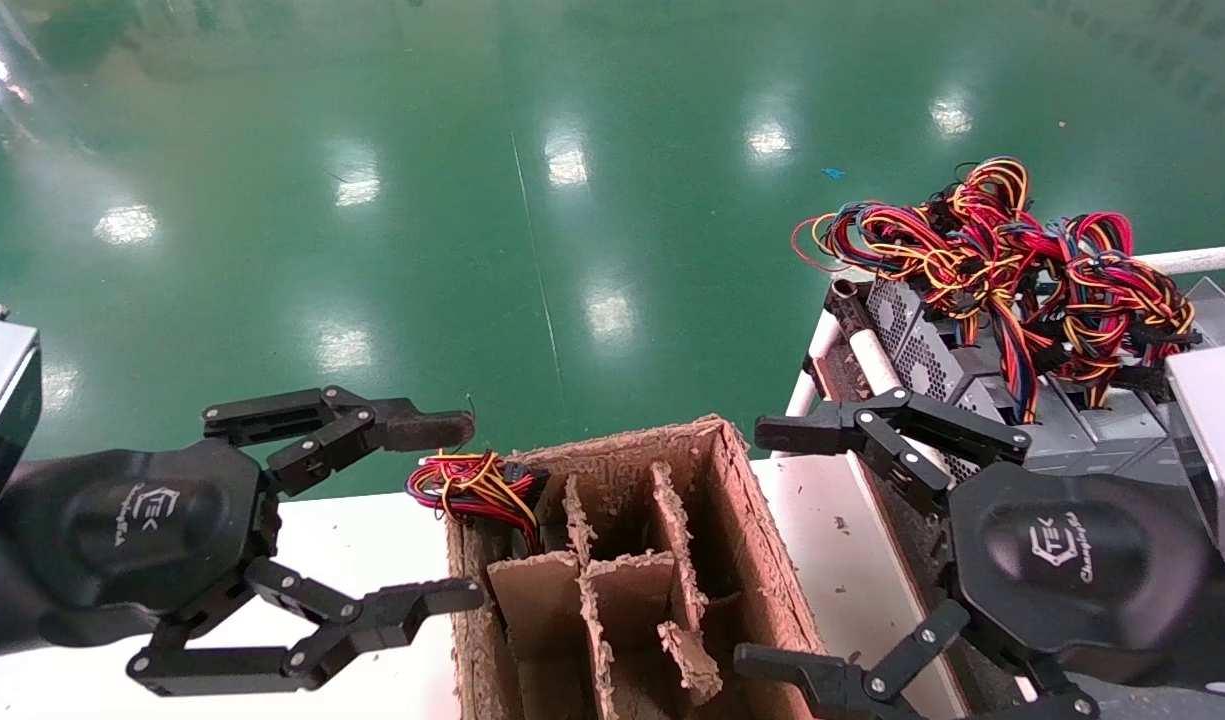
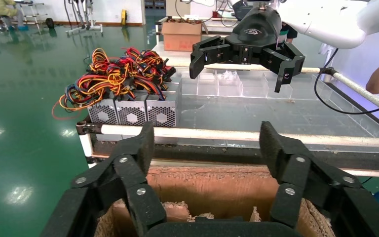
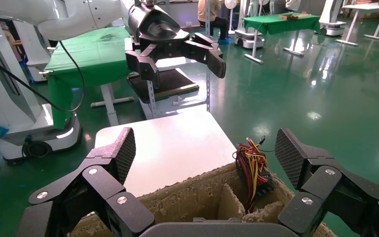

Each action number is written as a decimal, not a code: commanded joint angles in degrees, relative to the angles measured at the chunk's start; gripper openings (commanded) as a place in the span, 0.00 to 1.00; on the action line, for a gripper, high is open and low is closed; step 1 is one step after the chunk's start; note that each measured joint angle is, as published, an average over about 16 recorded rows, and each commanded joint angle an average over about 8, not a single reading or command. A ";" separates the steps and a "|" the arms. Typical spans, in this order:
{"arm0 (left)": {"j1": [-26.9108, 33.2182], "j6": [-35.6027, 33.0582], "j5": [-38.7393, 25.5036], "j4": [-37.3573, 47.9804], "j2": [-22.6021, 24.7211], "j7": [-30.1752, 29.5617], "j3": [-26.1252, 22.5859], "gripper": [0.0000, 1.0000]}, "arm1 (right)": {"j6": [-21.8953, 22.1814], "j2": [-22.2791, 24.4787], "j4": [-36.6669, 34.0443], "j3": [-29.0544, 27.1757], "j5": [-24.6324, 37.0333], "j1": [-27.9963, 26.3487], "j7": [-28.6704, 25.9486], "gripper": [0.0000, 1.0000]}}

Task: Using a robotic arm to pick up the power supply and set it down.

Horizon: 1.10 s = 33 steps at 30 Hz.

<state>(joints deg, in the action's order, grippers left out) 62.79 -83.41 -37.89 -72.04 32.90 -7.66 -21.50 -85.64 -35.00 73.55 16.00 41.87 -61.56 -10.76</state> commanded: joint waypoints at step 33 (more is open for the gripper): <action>0.00 0.00 0.00 0.01 0.00 0.00 0.00 0.07 | 3.28 -1.45 0.27 1.66 4.44 -0.16 0.02 1.00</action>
<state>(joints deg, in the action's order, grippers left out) 62.79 -83.41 -37.89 -72.04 32.90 -7.66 -21.51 -81.86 -36.93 73.81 18.00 46.95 -61.99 -10.98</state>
